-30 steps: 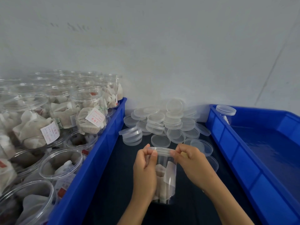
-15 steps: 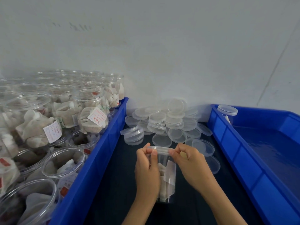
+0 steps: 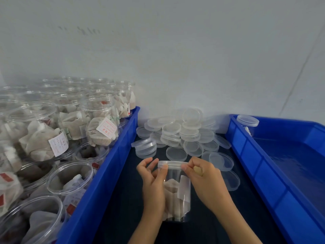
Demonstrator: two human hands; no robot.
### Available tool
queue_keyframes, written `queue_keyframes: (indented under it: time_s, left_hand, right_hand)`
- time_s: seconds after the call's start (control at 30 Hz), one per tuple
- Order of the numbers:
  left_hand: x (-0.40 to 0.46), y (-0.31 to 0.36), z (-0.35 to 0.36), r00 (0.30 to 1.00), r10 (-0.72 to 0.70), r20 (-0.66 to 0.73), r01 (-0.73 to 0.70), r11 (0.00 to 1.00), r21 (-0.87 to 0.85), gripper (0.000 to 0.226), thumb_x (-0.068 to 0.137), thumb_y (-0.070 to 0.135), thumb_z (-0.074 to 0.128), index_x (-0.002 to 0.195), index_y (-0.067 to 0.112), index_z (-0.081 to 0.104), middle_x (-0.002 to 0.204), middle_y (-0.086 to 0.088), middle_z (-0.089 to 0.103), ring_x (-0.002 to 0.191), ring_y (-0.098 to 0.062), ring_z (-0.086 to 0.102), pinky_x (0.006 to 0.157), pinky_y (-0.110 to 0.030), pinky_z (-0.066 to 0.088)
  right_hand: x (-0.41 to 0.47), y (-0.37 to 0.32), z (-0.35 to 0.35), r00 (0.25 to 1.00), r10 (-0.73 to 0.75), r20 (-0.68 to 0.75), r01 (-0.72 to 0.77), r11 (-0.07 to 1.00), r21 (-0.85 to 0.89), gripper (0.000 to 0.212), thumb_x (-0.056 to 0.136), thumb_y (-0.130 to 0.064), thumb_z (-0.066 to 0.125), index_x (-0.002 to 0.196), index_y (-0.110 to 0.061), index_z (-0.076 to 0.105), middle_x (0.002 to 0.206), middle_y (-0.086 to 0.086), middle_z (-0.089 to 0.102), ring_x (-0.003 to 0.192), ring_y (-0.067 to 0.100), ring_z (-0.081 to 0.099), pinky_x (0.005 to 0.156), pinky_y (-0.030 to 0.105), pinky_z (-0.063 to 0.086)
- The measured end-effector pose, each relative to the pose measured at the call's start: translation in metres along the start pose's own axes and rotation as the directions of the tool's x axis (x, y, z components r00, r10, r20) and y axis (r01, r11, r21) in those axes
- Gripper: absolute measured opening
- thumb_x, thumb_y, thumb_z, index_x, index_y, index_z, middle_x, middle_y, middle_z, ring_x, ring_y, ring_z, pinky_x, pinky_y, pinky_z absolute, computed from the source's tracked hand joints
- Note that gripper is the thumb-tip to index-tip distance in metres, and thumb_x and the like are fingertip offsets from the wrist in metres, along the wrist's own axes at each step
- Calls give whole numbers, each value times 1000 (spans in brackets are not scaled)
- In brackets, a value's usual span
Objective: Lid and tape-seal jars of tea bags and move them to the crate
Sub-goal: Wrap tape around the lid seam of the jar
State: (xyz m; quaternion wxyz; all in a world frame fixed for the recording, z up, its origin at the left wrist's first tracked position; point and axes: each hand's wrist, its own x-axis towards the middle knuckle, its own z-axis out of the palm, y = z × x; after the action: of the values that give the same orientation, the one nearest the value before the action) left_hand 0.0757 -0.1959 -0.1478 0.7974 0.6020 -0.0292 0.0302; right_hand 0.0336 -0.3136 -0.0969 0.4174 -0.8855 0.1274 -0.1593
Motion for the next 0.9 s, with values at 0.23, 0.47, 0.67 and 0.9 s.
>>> queue_keyframes:
  time_s: [0.23,0.47,0.67,0.9]
  left_hand:
    - [-4,1,-6,973,-89,215,69,993,99,53,71,61,55,121,48,49,107,8,67,87,-7,70,69,-22,56]
    - [-2,6,-11,964,-12,267,6,1000,22,58,70,53,65,126,46,50,109,-1,69,92,-20,72,74,-31,59]
    - [-1,4,-15,949,-56,311,65,998,-19,57,67,49,69,121,36,55,102,-13,70,88,-30,71,68,-33,58]
    - [5,-4,-18,940,-89,329,108,993,-42,52,68,45,71,114,25,57,98,-13,70,79,-24,70,65,-31,57]
  right_hand:
    - [-3,-5,5,999,-38,-5,37,997,-69,32,92,-39,59,63,-29,51,66,-7,60,59,7,55,55,23,45]
    - [4,-6,-15,983,-83,162,91,995,-39,28,91,-39,62,67,-25,58,66,-4,60,57,6,47,59,28,41]
    - [3,-6,-26,962,-133,238,194,947,-255,32,93,-50,54,69,-29,54,70,-4,62,58,8,50,64,36,50]
    - [7,-8,-32,945,-144,292,256,884,-392,40,98,-51,42,65,-29,50,61,-6,53,53,6,48,60,29,48]
